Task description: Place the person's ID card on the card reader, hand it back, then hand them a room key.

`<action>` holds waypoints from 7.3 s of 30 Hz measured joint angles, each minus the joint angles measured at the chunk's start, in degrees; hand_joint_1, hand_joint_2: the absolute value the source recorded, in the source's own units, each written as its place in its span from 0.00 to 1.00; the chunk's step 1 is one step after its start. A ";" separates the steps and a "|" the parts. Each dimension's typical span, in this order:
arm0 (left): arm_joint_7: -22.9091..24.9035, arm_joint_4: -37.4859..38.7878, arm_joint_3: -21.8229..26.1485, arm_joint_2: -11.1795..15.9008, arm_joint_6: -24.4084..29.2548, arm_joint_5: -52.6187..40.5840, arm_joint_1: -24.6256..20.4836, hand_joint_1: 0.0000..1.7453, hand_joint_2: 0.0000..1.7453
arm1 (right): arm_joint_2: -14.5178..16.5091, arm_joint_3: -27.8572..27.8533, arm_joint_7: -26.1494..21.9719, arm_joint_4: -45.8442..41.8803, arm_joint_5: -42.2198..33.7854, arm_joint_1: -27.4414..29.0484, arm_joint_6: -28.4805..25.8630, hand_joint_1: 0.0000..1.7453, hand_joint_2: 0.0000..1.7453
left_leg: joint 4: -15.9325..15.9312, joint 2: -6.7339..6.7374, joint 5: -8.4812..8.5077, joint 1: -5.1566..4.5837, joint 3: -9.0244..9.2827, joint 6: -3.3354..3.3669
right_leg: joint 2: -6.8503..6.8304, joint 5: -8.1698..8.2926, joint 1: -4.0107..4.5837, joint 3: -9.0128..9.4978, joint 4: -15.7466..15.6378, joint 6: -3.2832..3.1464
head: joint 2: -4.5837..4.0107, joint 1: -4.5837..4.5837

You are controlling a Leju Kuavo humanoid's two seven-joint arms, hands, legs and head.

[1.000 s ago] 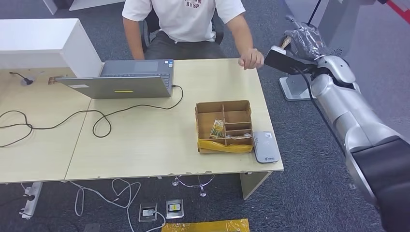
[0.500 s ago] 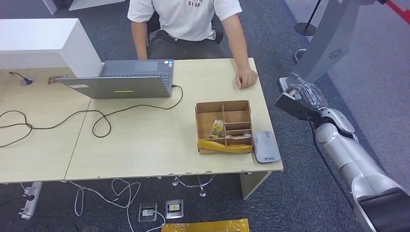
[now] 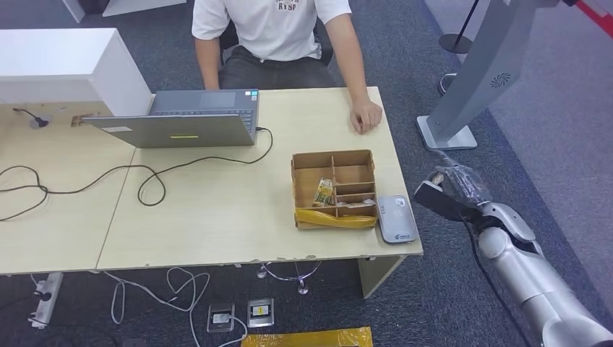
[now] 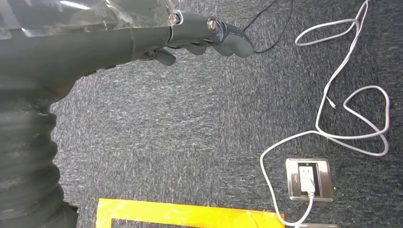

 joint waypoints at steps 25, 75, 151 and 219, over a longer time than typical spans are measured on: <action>0.07 0.00 -0.04 -0.35 -0.17 0.16 -0.08 0.00 1.00 | 3.04 2.15 0.60 -4.87 5.19 4.57 2.81 1.00 1.00 | 0.00 0.00 0.00 0.00 -0.01 0.00 | 0.00 -0.02 0.00 0.00 0.00 -0.02 | 0.00 0.01; -2.11 -0.02 -1.72 -0.29 -0.63 -1.84 -0.55 0.00 1.00 | 7.23 1.06 -14.21 10.71 11.16 -32.49 -3.23 1.00 1.00 | 0.00 0.04 0.10 -0.08 -0.16 -0.01 | 0.08 0.07 -0.08 -0.19 0.12 0.05 | 0.00 0.00; -1.54 0.00 -5.49 0.85 0.57 1.60 -0.25 0.00 0.00 | 4.81 -10.77 7.27 -19.30 -16.42 2.06 14.39 0.00 1.00 | 0.01 0.02 0.04 0.01 -0.01 -0.05 | 0.06 0.04 0.01 -0.03 0.00 0.03 | 0.00 0.01; -0.02 0.00 -7.76 0.46 1.01 2.24 -0.49 0.00 0.00 | 7.76 3.97 6.52 -18.17 14.03 6.55 5.26 0.00 1.00 | 0.00 0.02 0.04 0.02 -0.01 -0.05 | 0.08 0.03 0.01 -0.03 0.01 0.02 | 0.00 0.02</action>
